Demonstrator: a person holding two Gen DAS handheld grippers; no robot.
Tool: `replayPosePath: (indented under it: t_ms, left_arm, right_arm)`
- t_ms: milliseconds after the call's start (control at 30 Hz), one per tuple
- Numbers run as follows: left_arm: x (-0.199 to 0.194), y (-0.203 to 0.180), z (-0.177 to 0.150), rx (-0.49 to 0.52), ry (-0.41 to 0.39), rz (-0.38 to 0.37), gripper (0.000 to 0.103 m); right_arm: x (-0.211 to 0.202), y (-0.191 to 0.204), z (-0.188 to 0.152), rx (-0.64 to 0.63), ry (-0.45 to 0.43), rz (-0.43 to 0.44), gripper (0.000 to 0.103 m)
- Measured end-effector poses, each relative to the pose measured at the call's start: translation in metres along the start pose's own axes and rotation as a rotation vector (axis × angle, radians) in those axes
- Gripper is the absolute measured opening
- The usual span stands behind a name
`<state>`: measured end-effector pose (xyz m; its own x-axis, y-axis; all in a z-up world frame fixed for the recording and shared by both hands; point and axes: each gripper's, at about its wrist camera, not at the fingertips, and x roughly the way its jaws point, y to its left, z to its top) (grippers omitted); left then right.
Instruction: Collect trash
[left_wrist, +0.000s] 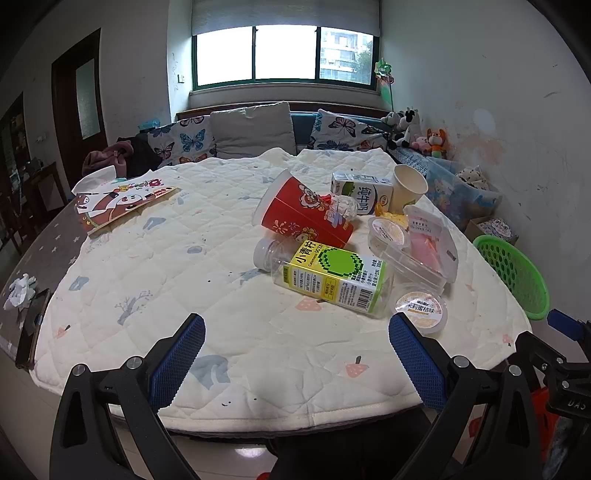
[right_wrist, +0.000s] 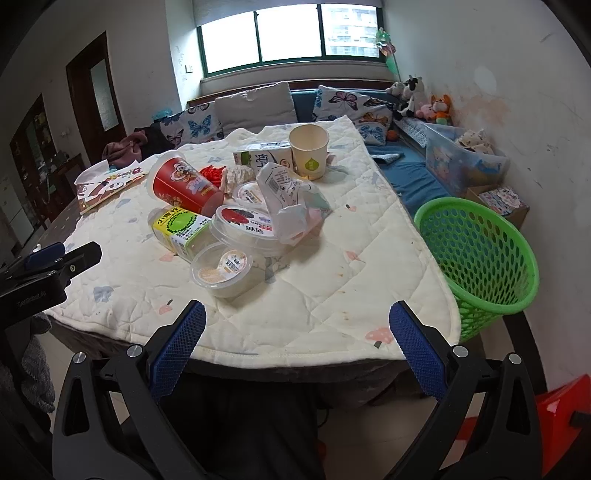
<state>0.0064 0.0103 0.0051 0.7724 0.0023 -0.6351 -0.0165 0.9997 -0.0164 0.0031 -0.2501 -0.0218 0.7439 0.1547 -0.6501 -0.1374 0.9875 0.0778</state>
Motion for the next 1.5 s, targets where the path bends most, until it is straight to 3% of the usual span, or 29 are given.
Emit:
replayPosePath:
  t_ms: [500, 1167, 1333, 1500]
  left_arm:
    - [0.001, 0.002, 0.002, -0.004, -0.001, 0.004, 0.097]
    - [0.036, 0.022, 0.021, -0.024, 0.031, 0.024, 0.097]
    - [0.048, 0.027, 0.03, -0.032, 0.04, 0.029, 0.097]
    - [0.059, 0.032, 0.043, -0.028, 0.034, 0.042, 0.097]
  right_arm:
    - [0.001, 0.001, 0.003, -0.005, -0.004, 0.008, 0.099]
    - [0.033, -0.002, 0.023, -0.011, 0.029, 0.059, 0.099]
    - [0.049, -0.004, 0.037, 0.005, 0.042, 0.089, 0.096]
    - [0.066, -0.001, 0.054, -0.013, 0.049, 0.102, 0.086]
